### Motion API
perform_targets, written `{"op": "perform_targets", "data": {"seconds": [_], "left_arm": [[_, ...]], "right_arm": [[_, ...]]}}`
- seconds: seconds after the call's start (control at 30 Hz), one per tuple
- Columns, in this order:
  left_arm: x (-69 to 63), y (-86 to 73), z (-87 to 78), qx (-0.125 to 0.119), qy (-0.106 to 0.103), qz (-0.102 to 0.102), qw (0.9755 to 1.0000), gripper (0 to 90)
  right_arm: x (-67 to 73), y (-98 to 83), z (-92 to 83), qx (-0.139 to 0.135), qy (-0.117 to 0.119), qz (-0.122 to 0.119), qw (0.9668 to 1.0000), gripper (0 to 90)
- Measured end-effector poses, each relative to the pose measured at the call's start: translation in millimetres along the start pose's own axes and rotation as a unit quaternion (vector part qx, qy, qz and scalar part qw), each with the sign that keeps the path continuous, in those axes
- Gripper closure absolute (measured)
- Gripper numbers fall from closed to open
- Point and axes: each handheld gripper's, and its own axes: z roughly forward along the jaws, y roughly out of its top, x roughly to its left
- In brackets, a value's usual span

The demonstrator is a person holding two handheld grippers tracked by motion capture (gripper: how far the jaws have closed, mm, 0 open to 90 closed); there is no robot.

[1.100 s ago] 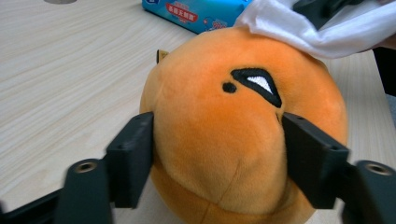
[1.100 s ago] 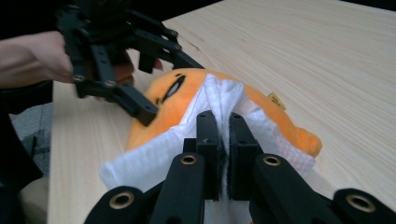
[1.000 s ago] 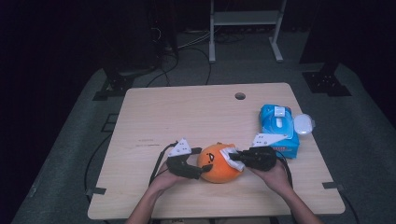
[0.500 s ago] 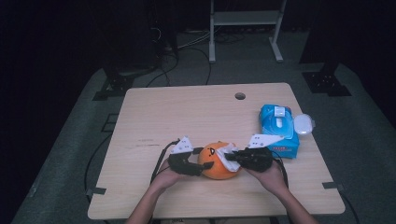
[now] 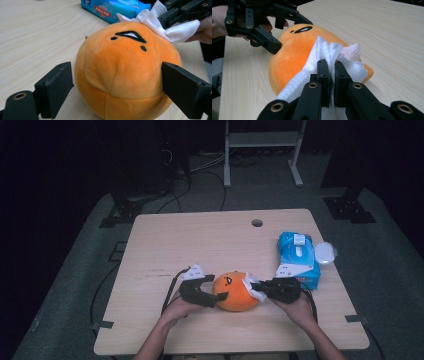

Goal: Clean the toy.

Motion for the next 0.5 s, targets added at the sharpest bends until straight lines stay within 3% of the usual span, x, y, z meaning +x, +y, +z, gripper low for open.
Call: {"op": "perform_targets", "data": {"seconds": [0.03, 0.1, 0.17, 0.3, 0.37, 0.5], "left_arm": [[-0.9, -0.4, 0.3, 0.001, -0.008, 0.008, 0.9999, 18.5], [-4.0, 1.3, -0.3, 0.005, -0.006, 0.013, 0.9999, 25.0], [-7.6, 5.0, -1.8, 0.007, -0.003, 0.031, 0.9995, 28.8], [-18.7, 10.6, 1.1, 0.015, 0.003, 0.066, 0.9977, 31.5], [-25.7, 13.3, 2.4, 0.022, 0.009, 0.093, 0.9954, 32.3], [-32.8, 13.9, 3.4, 0.028, 0.008, 0.12, 0.9923, 32.6]], "right_arm": [[0.4, 0.4, -0.6, -0.001, 0.001, -0.001, 1.0, 84.9], [3.4, 3.8, -1.2, 0.0, 0.005, -0.007, 1.0, 84.8], [8.4, 9.4, 0.6, -0.005, 0.014, -0.016, 0.9998, 84.8], [20.9, 24.3, 10.9, -0.006, 0.031, -0.041, 0.9987, 84.8], [25.2, 32.4, 17.0, -0.008, 0.034, -0.052, 0.998, 84.8], [20.4, 41.0, 20.9, -0.012, 0.019, -0.055, 0.9982, 84.8]]}}
